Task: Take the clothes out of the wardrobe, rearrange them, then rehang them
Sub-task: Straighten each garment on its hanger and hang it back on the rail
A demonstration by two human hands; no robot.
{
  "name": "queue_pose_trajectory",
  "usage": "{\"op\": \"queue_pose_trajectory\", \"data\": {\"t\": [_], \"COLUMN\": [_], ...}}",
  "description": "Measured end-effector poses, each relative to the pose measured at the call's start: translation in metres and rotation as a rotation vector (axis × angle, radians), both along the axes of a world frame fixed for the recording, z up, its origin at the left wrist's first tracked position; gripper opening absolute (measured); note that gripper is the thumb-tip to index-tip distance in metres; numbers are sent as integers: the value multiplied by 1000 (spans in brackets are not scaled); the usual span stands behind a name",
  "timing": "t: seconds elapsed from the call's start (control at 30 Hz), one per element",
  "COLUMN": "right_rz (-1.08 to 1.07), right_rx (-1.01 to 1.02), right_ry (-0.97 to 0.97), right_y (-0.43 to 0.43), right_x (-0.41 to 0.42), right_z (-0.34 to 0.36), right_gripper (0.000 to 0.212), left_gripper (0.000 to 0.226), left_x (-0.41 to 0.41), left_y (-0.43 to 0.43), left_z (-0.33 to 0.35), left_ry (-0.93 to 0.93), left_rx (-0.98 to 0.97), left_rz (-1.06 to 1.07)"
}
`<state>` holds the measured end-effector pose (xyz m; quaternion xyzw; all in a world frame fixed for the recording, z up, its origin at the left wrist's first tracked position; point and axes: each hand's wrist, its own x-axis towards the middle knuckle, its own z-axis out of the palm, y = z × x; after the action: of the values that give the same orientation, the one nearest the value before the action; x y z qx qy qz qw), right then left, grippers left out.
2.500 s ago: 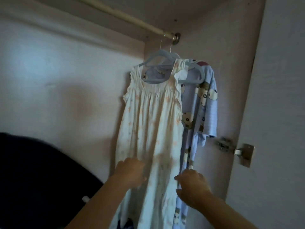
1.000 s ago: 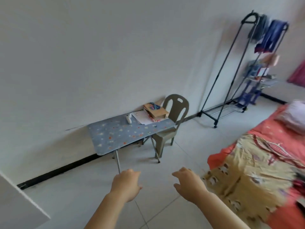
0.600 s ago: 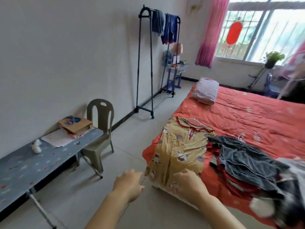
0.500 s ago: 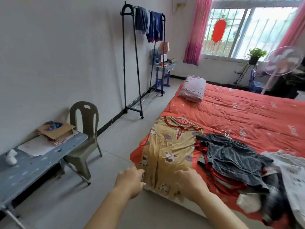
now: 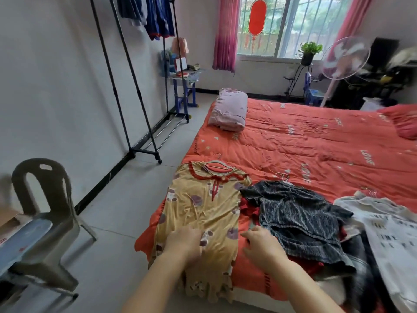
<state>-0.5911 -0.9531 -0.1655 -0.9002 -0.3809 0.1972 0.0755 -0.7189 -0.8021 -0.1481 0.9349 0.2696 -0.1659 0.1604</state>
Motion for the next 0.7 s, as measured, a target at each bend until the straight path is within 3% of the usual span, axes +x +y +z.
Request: {"op": "queue_pose_trajectory", "data": {"t": [0.4,0.57,0.7], "right_rz": [-65,-20,47], "right_rx": [-75,-128,-147], "right_ry": [70,106,141], "right_y": [135,190,244], "right_x": [131,191,251], "right_z": [-28,-51,-82], "right_gripper": [39,43,37], "left_gripper": [41,30,34], "left_x": [145,203,259], "left_y": [149,199,242], "left_z": [-33,-55,-83], "left_ry": [49,79,106], "left_rx": [-30,-63,-59], "left_rz": [-68,-43,5]}}
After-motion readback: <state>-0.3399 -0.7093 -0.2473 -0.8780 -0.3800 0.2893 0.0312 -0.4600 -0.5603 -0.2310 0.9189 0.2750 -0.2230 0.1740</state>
